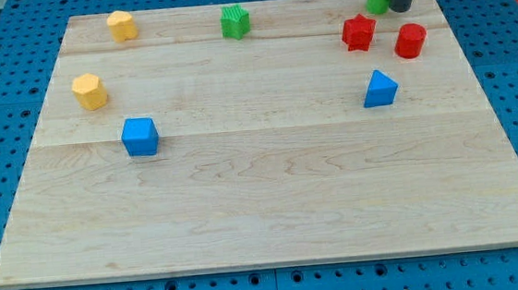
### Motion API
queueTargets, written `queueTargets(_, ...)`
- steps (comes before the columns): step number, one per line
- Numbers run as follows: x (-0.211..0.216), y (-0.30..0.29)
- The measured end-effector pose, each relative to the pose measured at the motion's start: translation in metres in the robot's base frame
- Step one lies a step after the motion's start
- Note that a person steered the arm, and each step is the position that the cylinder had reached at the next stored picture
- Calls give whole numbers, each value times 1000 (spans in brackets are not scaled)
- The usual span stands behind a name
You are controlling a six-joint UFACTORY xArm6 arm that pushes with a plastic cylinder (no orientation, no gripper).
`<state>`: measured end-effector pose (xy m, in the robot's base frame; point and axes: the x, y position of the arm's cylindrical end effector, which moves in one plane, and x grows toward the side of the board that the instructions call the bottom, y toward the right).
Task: Drag the red circle to the bottom right corner
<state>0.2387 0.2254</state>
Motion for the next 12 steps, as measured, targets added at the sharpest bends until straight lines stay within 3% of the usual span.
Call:
queueTargets(7,267,2)
queueTargets(8,278,2)
queueTargets(12,250,-22)
